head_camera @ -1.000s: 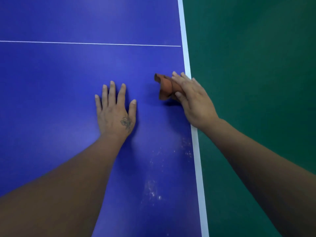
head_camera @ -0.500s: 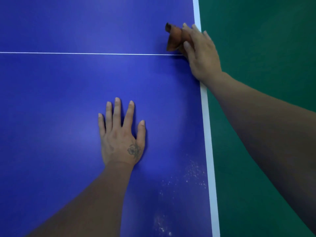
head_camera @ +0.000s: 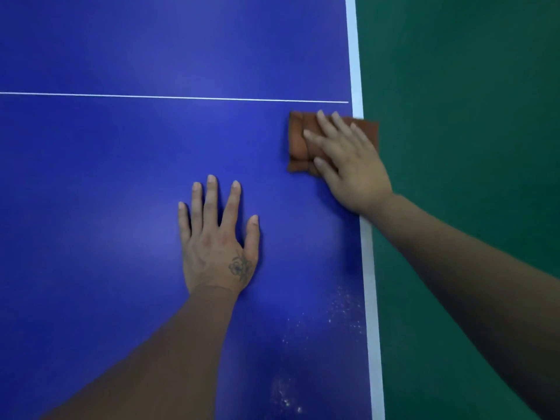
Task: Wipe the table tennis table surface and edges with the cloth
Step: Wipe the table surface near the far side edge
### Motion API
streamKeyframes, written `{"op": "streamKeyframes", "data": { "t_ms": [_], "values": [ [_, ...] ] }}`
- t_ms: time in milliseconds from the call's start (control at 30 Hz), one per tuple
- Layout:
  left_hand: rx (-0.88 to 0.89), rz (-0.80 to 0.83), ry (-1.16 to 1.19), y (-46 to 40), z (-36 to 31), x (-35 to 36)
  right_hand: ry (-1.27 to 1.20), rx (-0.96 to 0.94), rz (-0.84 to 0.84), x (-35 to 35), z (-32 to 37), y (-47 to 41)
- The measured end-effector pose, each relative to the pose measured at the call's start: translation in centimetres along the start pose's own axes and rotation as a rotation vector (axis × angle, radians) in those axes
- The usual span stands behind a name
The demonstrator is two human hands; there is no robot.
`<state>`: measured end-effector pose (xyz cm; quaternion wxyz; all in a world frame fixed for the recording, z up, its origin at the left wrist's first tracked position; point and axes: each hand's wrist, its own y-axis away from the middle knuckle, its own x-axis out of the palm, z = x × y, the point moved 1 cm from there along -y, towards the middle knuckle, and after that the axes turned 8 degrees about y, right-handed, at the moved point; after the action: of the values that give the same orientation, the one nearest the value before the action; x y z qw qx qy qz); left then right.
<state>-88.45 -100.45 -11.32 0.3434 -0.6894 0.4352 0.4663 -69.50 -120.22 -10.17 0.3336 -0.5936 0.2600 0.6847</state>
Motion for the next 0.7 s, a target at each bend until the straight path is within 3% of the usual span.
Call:
{"op": "streamKeyframes", "data": {
  "t_ms": [300,467,567,700],
  "values": [
    [-0.01,0.005,0.013,0.0,0.0,0.0,-0.173,-0.082,0.079,-0.1,6.0,13.7],
    [-0.009,-0.001,0.007,0.0,0.0,0.2,-0.234,0.028,-0.066,-1.8,1.4,5.4],
    [-0.009,0.006,0.006,0.0,0.0,0.1,-0.184,0.096,-0.024,-1.3,-2.1,-0.4],
    [-0.011,0.011,0.001,0.0,0.0,0.0,-0.093,0.115,-0.007,0.6,-2.9,-1.8]
  ]
}}
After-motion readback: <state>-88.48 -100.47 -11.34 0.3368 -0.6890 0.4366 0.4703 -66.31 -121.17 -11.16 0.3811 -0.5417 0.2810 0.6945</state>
